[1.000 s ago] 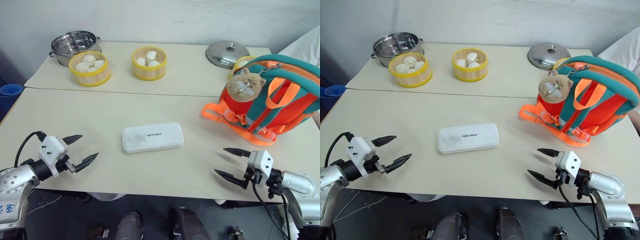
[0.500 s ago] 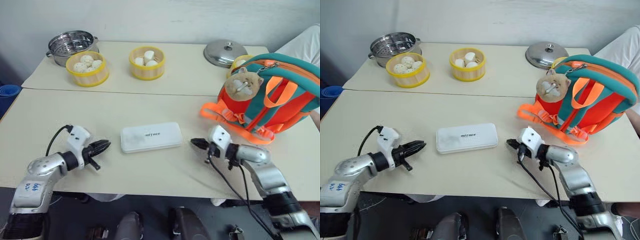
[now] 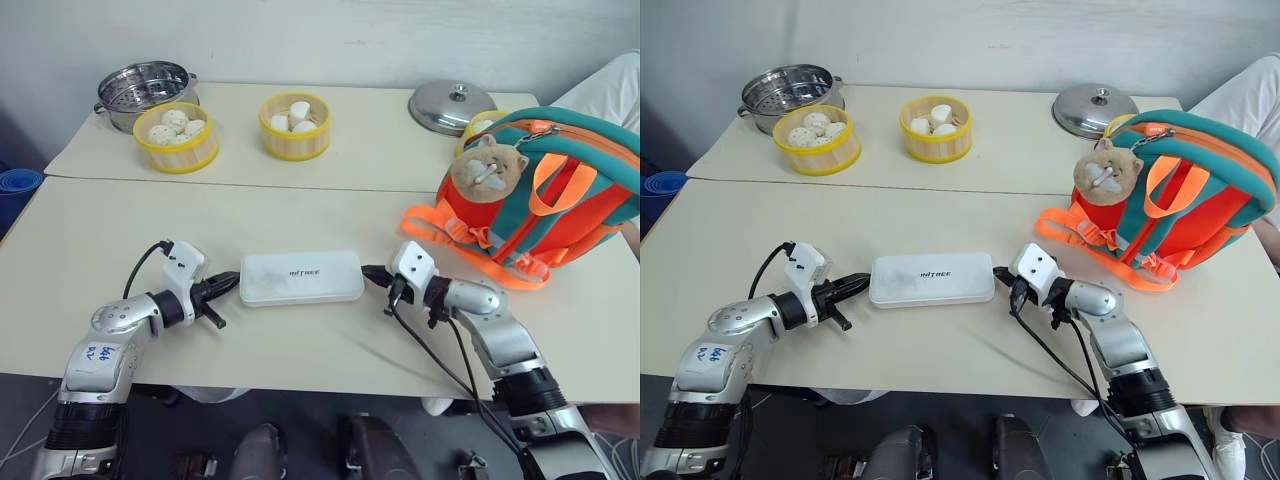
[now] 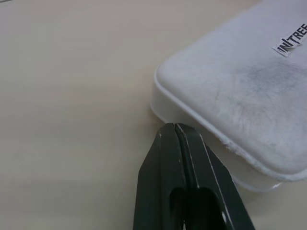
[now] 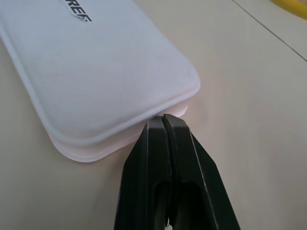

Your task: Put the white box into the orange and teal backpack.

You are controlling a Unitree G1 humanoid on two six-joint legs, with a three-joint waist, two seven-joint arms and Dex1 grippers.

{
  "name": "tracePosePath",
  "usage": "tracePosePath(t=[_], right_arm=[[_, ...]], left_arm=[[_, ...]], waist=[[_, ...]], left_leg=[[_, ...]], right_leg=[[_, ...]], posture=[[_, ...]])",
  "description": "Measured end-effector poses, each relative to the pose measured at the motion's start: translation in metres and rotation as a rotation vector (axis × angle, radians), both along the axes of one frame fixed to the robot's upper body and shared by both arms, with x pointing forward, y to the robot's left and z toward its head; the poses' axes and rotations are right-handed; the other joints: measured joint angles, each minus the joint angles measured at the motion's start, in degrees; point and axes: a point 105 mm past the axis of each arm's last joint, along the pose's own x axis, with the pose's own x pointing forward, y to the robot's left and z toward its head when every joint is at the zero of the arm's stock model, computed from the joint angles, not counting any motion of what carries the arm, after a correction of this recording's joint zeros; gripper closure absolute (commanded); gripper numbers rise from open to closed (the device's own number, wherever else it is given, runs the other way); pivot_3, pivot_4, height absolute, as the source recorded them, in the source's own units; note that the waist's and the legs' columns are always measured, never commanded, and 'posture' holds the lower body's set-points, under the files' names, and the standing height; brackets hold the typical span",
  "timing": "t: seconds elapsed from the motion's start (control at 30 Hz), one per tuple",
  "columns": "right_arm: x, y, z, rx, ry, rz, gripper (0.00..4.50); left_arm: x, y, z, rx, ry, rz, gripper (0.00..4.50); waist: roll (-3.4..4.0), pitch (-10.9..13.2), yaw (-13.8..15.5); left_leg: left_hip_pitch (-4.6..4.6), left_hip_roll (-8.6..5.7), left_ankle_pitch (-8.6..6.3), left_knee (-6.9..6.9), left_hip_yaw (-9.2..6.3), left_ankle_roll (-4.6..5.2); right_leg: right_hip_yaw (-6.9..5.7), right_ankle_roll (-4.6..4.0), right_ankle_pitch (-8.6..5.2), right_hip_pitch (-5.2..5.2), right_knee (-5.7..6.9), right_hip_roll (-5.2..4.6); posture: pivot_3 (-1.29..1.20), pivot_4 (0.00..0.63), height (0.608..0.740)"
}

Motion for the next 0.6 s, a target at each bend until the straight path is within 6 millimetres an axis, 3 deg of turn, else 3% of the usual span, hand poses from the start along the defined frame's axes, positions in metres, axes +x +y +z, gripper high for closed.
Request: tracePosePath(t=[0.17,0.27,0.53,0.6], right_arm=[[-0.032,-0.011,0.005,-0.062,0.032,0.055,4.5],[-0.05,-0.025,-0.003,-0.131,0.069,0.054,4.5],[-0.063,-0.052,-0.008,-0.146,0.091,-0.04,4.5],[-0.063,-0.061,-0.003,-0.157,0.079,-0.062,4.5]], left_arm=[[-0.008,-0.008,-0.002,-0.01,0.028,-0.048,4.48],[-0.022,-0.02,-0.005,-0.025,0.057,-0.125,4.48],[-0.034,-0.029,-0.013,-0.037,0.135,-0.151,4.48],[-0.037,-0.023,-0.017,-0.06,0.201,-0.122,4.09]], waist=[[0.0,0.0,0.2],[0.0,0.0,0.2],[-0.01,0.0,0.1],[-0.01,0.0,0.1]], left_leg=[[-0.02,0.0,-0.04,-0.03,-0.05,0.05],[-0.01,0.0,-0.06,-0.04,-0.07,0.05],[0.07,0.0,-0.02,-0.03,-0.09,0.08],[0.06,0.0,-0.02,-0.03,-0.09,0.08]], right_leg=[[-0.03,0.0,0.0,0.01,-0.03,-0.01],[-0.03,0.0,0.0,0.07,-0.12,-0.02],[-0.02,-0.01,0.0,0.12,-0.08,0.01],[-0.02,-0.01,0.0,0.11,-0.08,0.02]], posture=[[0.0,0.15,0.74],[0.0,0.15,0.74],[0.0,0.15,0.74],[0.0,0.15,0.74]])
